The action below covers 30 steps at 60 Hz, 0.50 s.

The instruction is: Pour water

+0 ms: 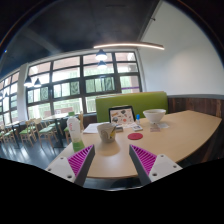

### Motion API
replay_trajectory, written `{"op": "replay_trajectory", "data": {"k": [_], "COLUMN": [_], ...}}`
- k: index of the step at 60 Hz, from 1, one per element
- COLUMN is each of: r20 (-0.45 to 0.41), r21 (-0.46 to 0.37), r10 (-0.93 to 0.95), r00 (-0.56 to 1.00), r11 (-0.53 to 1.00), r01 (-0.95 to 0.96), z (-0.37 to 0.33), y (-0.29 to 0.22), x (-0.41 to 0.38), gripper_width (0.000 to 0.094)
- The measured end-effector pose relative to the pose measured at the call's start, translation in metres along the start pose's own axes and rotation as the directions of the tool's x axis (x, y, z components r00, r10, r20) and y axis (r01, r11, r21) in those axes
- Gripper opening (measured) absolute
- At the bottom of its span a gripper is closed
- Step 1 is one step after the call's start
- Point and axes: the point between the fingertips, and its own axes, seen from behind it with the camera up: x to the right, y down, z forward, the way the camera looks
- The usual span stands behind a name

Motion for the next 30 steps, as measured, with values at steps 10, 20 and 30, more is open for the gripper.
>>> {"op": "replay_trajectory", "data": {"k": [10,20,30], "r20": [0.013,0.048,0.138], "r21": [-0.012,0.01,0.065], "r10": [-0.018,-0.046,-0.086], "r00": [1.0,0.998,0.987], "r11": [1.0,0.999,0.995], "r01": [0.018,0.046,0.078], "z": [-0.004,-0.005,0.006], "y": [0.003,-0.004,-0.017], "x": [-0.004,-0.027,-0.086], "gripper_width": [0.0781,0.0783,0.0783]}}
